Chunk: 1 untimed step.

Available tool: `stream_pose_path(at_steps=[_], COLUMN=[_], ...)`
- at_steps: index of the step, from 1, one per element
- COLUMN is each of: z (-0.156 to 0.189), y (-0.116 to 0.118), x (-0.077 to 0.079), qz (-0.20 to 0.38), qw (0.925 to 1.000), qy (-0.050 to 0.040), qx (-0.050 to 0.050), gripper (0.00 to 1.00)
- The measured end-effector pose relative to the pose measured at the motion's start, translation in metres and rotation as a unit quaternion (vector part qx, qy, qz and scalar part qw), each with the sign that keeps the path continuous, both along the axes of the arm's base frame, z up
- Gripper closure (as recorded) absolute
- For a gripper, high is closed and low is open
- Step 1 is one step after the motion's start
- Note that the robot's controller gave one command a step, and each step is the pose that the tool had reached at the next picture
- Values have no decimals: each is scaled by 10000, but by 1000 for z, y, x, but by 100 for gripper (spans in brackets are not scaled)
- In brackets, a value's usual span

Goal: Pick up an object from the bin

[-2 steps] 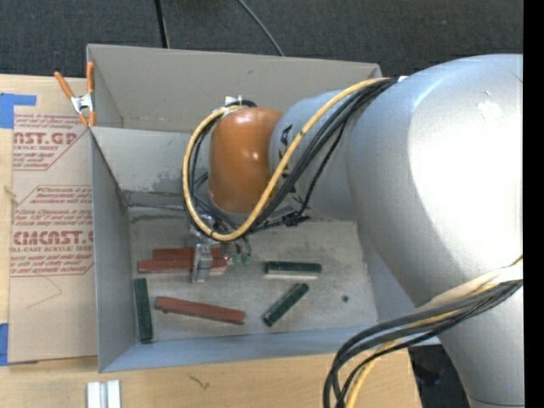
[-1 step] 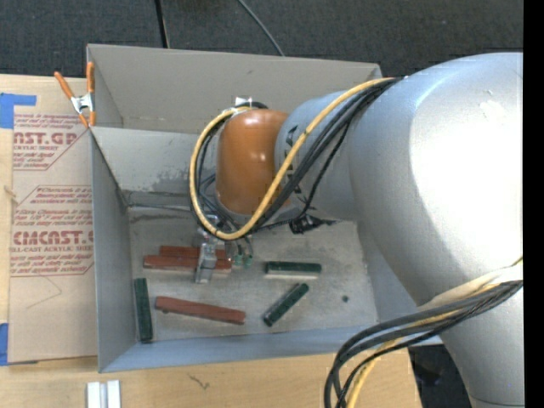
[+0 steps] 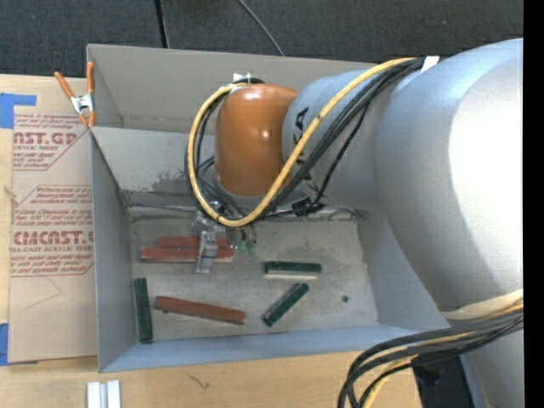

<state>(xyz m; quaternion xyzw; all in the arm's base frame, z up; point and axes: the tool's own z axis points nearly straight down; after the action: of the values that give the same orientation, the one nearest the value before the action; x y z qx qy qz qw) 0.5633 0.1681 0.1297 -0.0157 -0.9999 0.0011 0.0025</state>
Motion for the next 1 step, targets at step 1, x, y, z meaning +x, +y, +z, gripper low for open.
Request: stream_pose_path(at_steps=[1], z=[61], y=[5], x=[3], qz=[-314], qw=[9995], qy=[-18], qx=[13], gripper=[100])
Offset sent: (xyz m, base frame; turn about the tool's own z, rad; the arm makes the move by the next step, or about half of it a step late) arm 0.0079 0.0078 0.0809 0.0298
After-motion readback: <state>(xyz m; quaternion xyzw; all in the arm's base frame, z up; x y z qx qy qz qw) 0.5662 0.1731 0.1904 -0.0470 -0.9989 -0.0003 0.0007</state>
